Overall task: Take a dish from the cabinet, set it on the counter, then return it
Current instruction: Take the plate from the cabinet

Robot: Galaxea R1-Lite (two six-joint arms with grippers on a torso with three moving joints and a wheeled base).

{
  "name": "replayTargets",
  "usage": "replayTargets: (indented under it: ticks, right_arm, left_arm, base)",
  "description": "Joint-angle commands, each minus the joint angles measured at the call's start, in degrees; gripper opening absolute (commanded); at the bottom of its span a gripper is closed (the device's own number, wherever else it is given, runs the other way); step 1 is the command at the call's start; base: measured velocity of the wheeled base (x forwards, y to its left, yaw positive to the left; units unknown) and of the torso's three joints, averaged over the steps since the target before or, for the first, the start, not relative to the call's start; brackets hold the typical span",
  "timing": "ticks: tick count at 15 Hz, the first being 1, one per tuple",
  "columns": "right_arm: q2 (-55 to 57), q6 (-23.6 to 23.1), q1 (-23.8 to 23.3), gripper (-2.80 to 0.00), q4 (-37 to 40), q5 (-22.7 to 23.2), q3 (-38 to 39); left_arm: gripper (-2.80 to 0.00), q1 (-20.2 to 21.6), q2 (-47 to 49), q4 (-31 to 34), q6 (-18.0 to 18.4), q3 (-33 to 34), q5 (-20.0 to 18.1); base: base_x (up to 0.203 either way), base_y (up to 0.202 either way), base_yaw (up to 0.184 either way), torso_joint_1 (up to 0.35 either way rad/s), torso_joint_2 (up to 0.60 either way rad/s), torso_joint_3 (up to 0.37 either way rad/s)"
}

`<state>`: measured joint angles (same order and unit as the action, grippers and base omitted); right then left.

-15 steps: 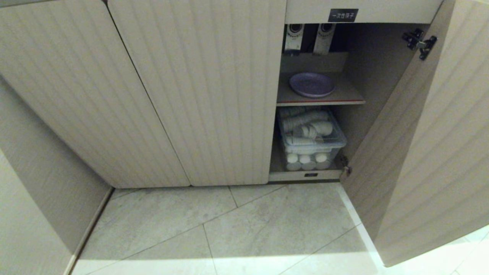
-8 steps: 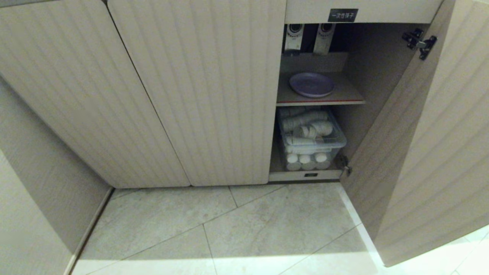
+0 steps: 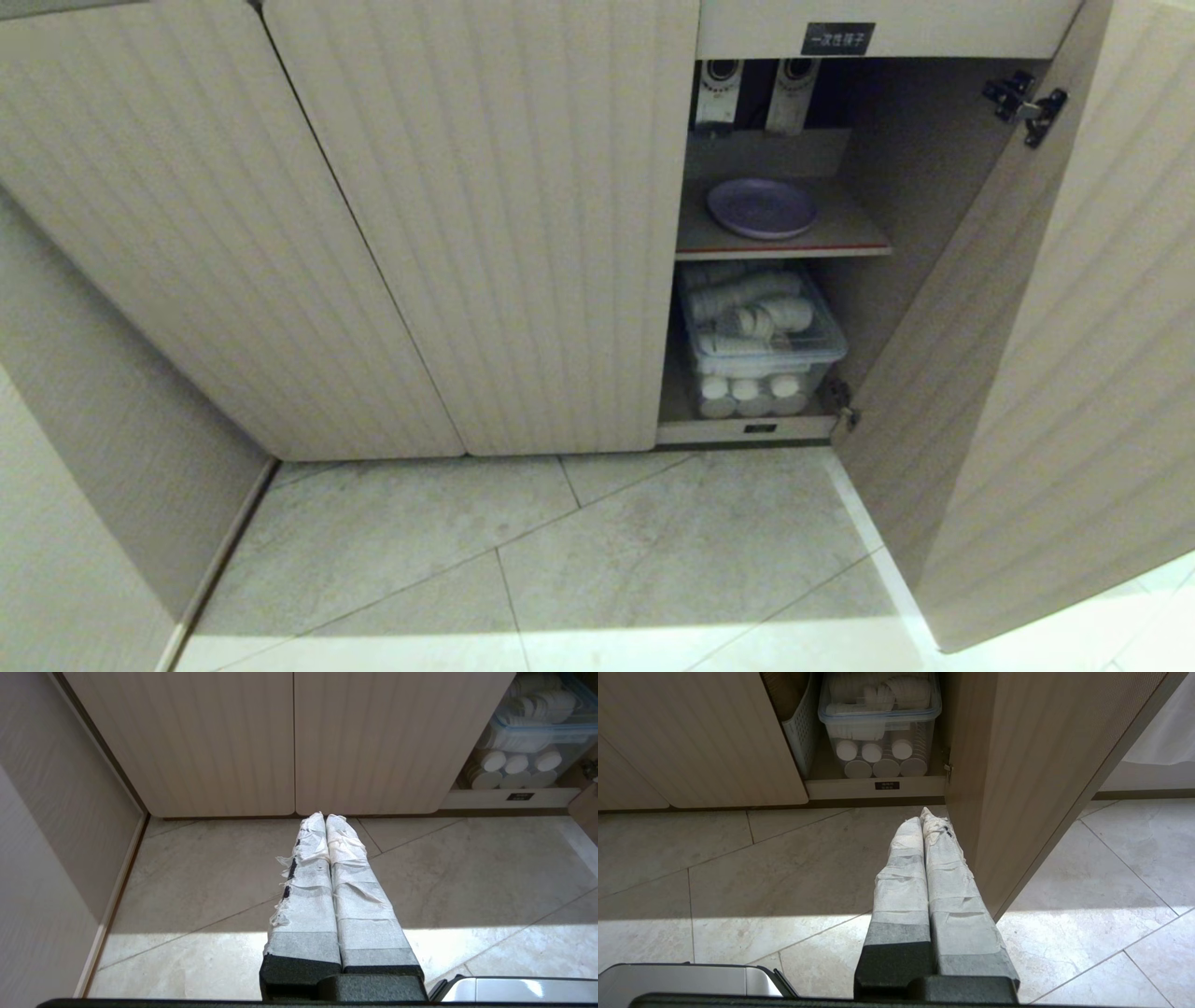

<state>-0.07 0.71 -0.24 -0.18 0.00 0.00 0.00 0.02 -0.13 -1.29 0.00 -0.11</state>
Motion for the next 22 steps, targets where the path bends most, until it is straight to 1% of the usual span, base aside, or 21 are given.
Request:
replayTargets:
  ticks: [1, 22]
  right_arm:
    - [0.1, 0.0, 0.0, -2.80, 0.0, 0.0, 0.0]
    - [0.1, 0.0, 0.0, -2.80, 0.0, 0.0, 0.0]
  left_arm:
    - [-2.80, 0.0, 0.0, 0.0, 0.0, 0.0, 0.0]
    - [-2.80, 0.0, 0.0, 0.0, 0.0, 0.0, 0.2]
  base:
    - [0.098, 0.000, 0.002, 0.002, 0.00, 0.006]
    - [0.196, 0.000, 0.000, 0.003, 0.00, 0.002]
